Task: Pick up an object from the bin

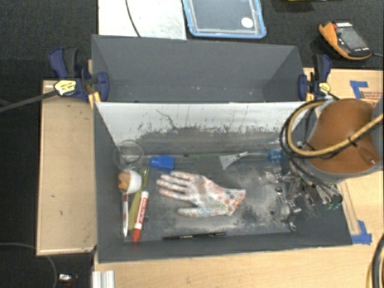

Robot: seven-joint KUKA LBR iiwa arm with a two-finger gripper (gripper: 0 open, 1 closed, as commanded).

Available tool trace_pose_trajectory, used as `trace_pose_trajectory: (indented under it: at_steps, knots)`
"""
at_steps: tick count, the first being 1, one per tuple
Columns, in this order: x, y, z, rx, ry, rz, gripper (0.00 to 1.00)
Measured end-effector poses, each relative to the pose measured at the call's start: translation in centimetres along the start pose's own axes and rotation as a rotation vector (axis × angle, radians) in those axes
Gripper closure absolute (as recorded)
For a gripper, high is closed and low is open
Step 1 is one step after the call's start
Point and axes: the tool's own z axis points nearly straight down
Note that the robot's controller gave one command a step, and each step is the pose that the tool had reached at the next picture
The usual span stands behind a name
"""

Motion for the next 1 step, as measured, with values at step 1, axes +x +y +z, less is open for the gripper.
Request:
trace_pose_trajectory:
  at_steps: [1]
  knots:
    - [-2.48, 4.63, 0.39, -0.003, 0.004, 0.019, 0.0]
